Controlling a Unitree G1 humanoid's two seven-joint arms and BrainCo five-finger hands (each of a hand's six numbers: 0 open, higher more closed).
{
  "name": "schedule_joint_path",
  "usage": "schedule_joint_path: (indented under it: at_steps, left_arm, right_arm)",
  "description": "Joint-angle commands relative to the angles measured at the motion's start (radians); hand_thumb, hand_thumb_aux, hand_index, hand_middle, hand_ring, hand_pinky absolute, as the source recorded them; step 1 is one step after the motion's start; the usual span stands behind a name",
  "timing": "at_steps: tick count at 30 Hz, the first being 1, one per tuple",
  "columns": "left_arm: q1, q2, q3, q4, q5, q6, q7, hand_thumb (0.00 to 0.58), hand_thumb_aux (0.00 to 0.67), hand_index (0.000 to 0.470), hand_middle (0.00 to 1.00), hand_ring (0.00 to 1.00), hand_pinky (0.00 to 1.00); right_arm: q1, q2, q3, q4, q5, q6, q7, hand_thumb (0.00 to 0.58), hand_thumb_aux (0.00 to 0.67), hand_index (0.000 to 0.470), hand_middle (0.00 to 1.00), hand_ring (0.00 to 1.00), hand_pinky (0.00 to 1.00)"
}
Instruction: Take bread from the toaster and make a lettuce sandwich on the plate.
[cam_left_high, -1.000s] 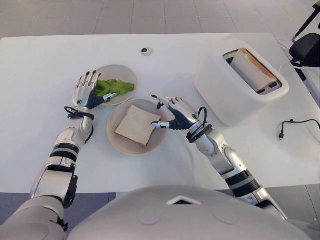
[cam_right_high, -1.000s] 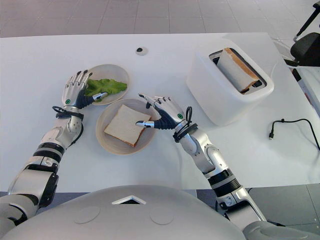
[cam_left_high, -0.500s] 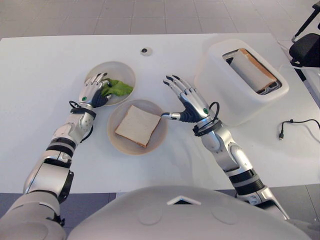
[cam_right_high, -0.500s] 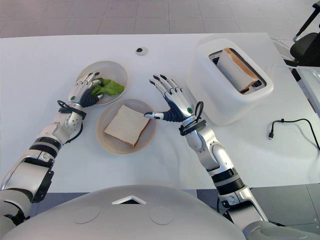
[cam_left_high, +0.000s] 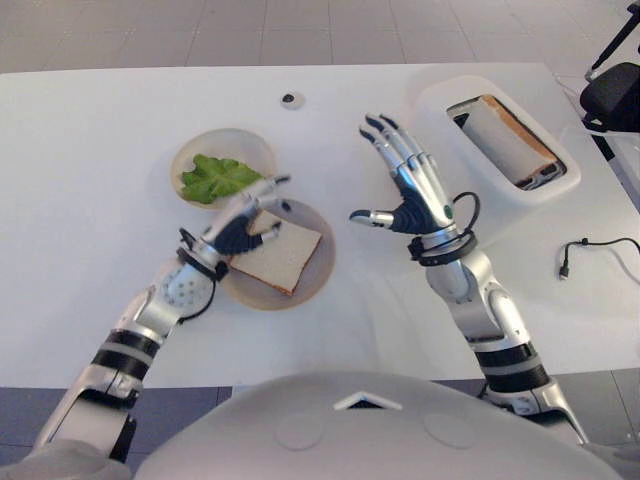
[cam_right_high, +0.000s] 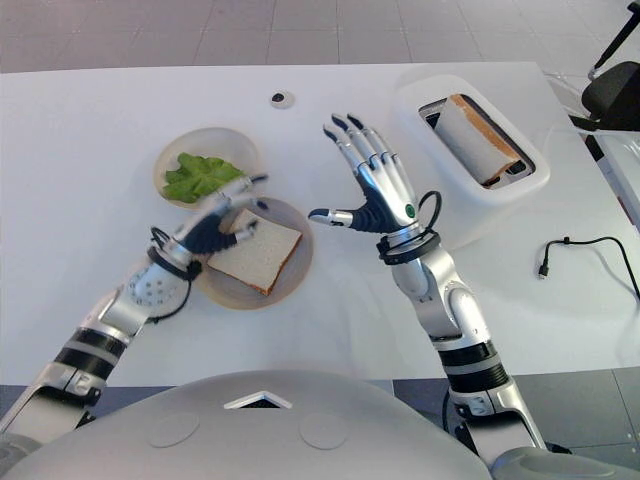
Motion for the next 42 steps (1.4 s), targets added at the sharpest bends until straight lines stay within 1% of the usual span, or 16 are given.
schedule_joint_path:
  at_steps: [1,2,3,7,11,14,18,21,25,26,27,28,32,34,39,42]
  left_arm:
    - [0.018,0.027,0.003,0.028,0.084,0.007,-0.013,0.58,0.67,0.47,0.0,0.0,0.0]
    - [0.003,0.023,0.021,0.041,0.108,0.018,0.015,0.58,0.67,0.47,0.0,0.0,0.0]
    - [-0.023,0.015,0.043,0.055,0.145,0.037,0.069,0.0,0.0,0.0,0.0,0.0,0.0]
    - [-0.11,-0.018,0.158,0.108,0.207,0.101,0.288,0.0,0.0,0.0,0.0,0.0,0.0]
    - [-0.19,-0.022,0.18,0.213,0.258,0.164,0.388,0.0,0.0,0.0,0.0,0.0,0.0]
    - [-0.275,-0.015,0.154,0.355,0.328,0.245,0.446,0.0,0.0,0.0,0.0,0.0,0.0]
    - [-0.386,-0.026,0.088,0.577,0.387,0.31,0.496,0.0,0.0,0.0,0.0,0.0,0.0]
    - [-0.453,-0.035,0.034,0.718,0.414,0.326,0.531,0.0,0.0,0.0,0.0,0.0,0.0]
    - [-0.489,-0.044,-0.028,0.82,0.42,0.315,0.529,0.0,0.0,0.0,0.0,0.0,0.0]
    - [-0.492,-0.043,-0.042,0.839,0.42,0.312,0.528,0.092,0.055,0.039,0.0,0.0,0.0]
    - [-0.493,-0.042,-0.053,0.846,0.418,0.308,0.528,0.425,0.323,0.227,0.0,0.0,0.0]
    - [-0.493,-0.04,-0.06,0.849,0.414,0.304,0.529,0.58,0.67,0.47,0.0,0.0,0.0]
    - [-0.487,-0.024,-0.072,0.818,0.395,0.277,0.532,0.58,0.67,0.47,0.0,0.0,0.0]
    - [-0.465,-0.01,-0.064,0.756,0.378,0.262,0.524,0.58,0.67,0.47,0.0,0.0,0.0]
    - [-0.372,0.023,-0.012,0.495,0.309,0.245,0.476,0.58,0.67,0.47,0.0,0.0,0.0]
    - [-0.289,0.016,0.038,0.315,0.217,0.215,0.412,0.58,0.67,0.47,0.0,0.0,0.0]
  right_arm:
    - [0.014,-0.032,-0.091,-0.058,0.044,-0.006,0.014,0.0,0.0,0.0,0.0,0.0,0.0]
    - [0.018,-0.036,-0.106,-0.057,0.05,-0.007,0.016,0.0,0.0,0.0,0.0,0.0,0.0]
    - [0.02,-0.037,-0.113,-0.052,0.051,-0.01,0.016,0.0,0.0,0.0,0.0,0.0,0.0]
    - [0.011,-0.028,-0.091,-0.017,0.036,-0.024,0.022,0.0,0.0,0.0,0.0,0.0,0.0]
    - [0.004,-0.02,-0.07,0.016,0.023,-0.032,0.019,0.0,0.0,0.0,0.0,0.0,0.0]
    - [-0.002,-0.013,-0.056,0.036,0.014,-0.038,0.011,0.0,0.0,0.0,0.0,0.0,0.0]
    - [-0.004,-0.006,-0.049,0.047,0.009,-0.041,0.009,0.0,0.0,0.0,0.0,0.0,0.0]
    - [-0.001,-0.004,-0.05,0.058,0.008,-0.044,0.004,0.0,0.0,0.0,0.0,0.0,0.0]
    - [0.0,0.001,-0.048,0.063,0.007,-0.046,0.004,0.0,0.0,0.0,0.0,0.0,0.0]
    - [0.002,0.001,-0.05,0.063,0.009,-0.046,0.005,0.0,0.0,0.0,0.0,0.0,0.0]
    - [0.004,0.0,-0.053,0.064,0.011,-0.047,0.004,0.0,0.0,0.0,0.0,0.0,0.0]
    - [0.005,0.0,-0.054,0.064,0.012,-0.047,0.004,0.0,0.0,0.0,0.0,0.0,0.0]
    - [0.009,0.005,-0.053,0.066,0.01,-0.045,0.0,0.0,0.0,0.0,0.0,0.0,0.0]
    - [0.008,0.007,-0.052,0.065,0.011,-0.045,0.001,0.0,0.0,0.0,0.0,0.0,0.0]
    - [0.007,0.011,-0.052,0.065,0.009,-0.046,-0.001,0.0,0.0,0.0,0.0,0.0,0.0]
    - [0.004,0.014,-0.052,0.065,0.008,-0.047,-0.005,0.0,0.0,0.0,0.0,0.0,0.0]
